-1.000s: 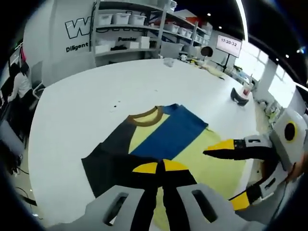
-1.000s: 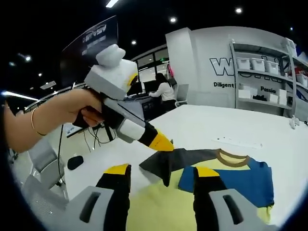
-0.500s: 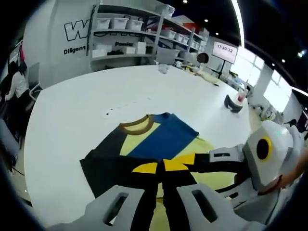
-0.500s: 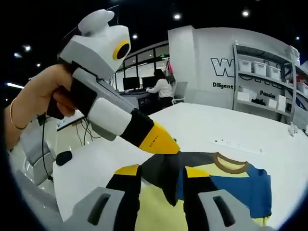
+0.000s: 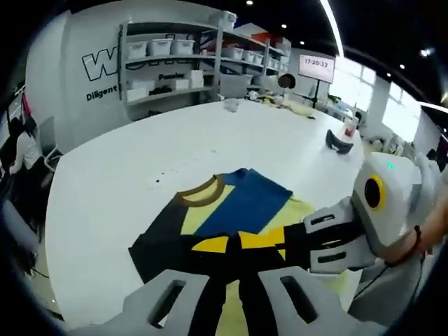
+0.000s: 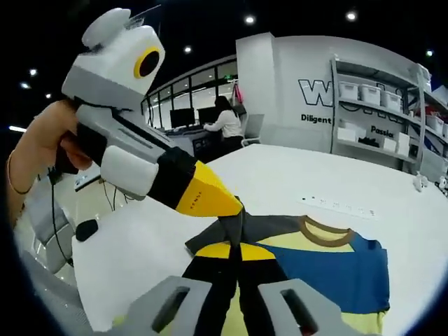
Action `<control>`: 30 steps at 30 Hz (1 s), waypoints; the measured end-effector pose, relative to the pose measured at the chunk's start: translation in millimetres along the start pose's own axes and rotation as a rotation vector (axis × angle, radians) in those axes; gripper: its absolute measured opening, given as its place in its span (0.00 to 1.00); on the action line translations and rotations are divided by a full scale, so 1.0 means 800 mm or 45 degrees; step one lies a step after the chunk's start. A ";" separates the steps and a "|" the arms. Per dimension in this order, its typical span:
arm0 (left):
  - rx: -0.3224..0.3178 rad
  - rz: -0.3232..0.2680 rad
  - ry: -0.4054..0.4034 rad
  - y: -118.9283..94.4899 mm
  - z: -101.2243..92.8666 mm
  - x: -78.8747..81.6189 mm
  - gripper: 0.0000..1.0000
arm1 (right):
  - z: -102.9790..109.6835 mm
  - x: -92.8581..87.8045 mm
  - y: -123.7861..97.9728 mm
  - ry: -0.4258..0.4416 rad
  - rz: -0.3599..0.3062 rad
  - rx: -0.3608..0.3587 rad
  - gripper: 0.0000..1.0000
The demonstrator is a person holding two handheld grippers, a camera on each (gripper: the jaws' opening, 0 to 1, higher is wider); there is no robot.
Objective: Fold the garment on the visible template until the final outline fits inside the template.
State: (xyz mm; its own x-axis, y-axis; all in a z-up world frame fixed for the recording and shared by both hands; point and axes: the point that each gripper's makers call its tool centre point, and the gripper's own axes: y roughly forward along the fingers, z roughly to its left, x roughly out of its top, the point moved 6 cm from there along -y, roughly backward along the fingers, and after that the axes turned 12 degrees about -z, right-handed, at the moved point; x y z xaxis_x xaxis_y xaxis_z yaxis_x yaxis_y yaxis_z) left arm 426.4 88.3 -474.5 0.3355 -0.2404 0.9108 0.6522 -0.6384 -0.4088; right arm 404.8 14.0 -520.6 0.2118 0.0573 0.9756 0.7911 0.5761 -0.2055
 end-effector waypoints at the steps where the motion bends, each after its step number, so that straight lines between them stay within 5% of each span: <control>1: 0.010 -0.011 -0.004 -0.001 0.001 0.000 0.06 | 0.000 0.001 0.000 -0.004 0.003 0.003 0.00; 6: 0.131 -0.069 0.015 -0.019 0.016 -0.001 0.08 | -0.013 0.003 0.003 0.002 0.030 0.002 0.00; 12: 0.210 -0.128 -0.037 -0.042 0.024 -0.018 0.24 | -0.034 0.008 0.003 0.019 0.051 -0.018 0.00; 27: 0.379 -0.170 -0.224 -0.073 0.030 -0.101 0.79 | -0.107 0.010 -0.018 0.156 0.156 -0.143 0.00; 30: 0.404 -0.140 -0.228 -0.073 0.031 -0.119 0.84 | -0.115 0.014 -0.021 0.215 0.147 -0.164 0.00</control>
State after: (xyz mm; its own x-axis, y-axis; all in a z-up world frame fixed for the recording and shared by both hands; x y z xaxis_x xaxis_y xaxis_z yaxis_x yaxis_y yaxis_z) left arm 373.1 166.7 -538.4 0.3473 -0.0335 0.9371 0.8595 -0.3883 -0.3324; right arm 446.9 -69.9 -513.3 0.3897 -0.0263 0.9206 0.8202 0.4645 -0.3339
